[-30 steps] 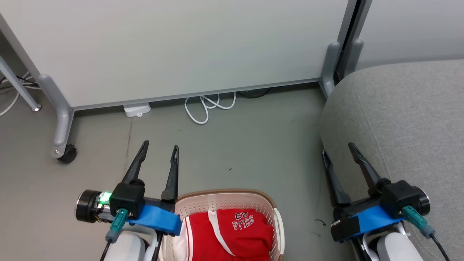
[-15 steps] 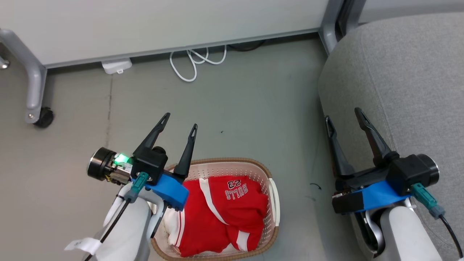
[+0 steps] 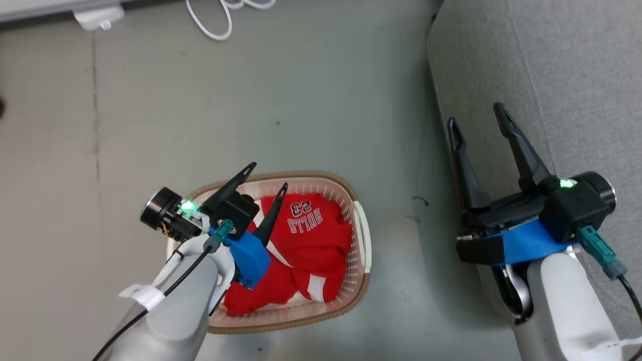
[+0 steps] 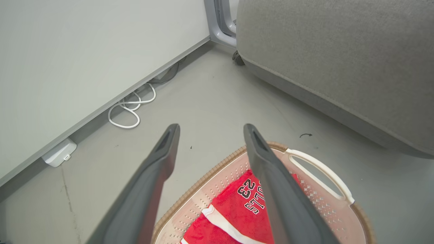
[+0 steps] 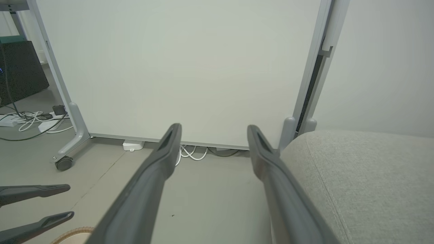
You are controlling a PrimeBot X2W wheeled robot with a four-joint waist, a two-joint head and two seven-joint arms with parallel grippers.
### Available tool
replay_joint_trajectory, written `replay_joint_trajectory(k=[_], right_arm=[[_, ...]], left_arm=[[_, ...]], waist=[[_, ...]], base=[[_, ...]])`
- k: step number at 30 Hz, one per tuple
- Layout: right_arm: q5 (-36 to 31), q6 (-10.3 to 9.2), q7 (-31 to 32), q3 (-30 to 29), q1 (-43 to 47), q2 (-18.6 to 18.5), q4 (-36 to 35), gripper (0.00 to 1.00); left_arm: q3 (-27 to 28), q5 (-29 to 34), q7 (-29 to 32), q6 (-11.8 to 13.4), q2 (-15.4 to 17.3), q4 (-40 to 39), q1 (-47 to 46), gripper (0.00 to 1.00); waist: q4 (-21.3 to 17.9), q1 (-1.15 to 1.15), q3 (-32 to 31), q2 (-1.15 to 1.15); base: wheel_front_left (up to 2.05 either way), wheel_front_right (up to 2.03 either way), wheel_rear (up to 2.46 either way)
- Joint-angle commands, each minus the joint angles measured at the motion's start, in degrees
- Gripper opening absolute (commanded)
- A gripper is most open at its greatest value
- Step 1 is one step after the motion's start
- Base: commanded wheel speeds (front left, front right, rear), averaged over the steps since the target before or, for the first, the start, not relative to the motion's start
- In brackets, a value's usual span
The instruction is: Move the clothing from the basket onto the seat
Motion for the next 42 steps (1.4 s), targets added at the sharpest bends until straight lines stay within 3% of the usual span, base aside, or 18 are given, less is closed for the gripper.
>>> replay_joint_trajectory(k=[1, 10, 25, 34, 42], right_arm=[[-0.3, 0.03, -0.2, 0.4, -1.8, -0.2, -0.7, 1.00], [-1.1, 0.03, -0.2, 0.8, -4.3, -0.2, -2.1, 1.00], [-2.2, 0.03, -0.2, 1.4, -6.3, -0.2, -4.8, 1.00], [-3.9, 0.03, -0.2, 0.8, -6.3, -0.2, -7.3, 1.00], [-4.1, 0.03, -0.2, 0.7, -6.1, -0.2, -8.7, 1.00]], left_arm=[[-2.1, -1.0, -0.2, -0.1, 0.8, 2.6, -2.4, 1.00], [-9.6, -6.5, -0.2, -0.1, 0.7, 11.4, -7.6, 1.00], [-20.0, -21.3, 1.5, -0.1, 0.4, 23.0, -14.2, 1.00], [-23.5, -27.4, 4.4, -0.1, 1.0, 25.7, -18.2, 1.00], [-23.3, -32.6, 9.1, -0.1, 1.0, 28.0, -19.9, 1.00]], waist=[[-1.4, -0.01, 3.8, 0.00], [-2.8, -0.01, 10.2, 0.00], [-5.1, -0.01, 19.6, 0.00], [-5.3, -0.01, 24.4, 0.00], [-5.5, -0.01, 26.8, 0.00]], base=[[0.00, 0.00, 0.00], [0.00, 0.00, 0.00], [0.00, 0.00, 0.00], [0.00, 0.00, 0.00], [0.00, 0.00, 0.00]])
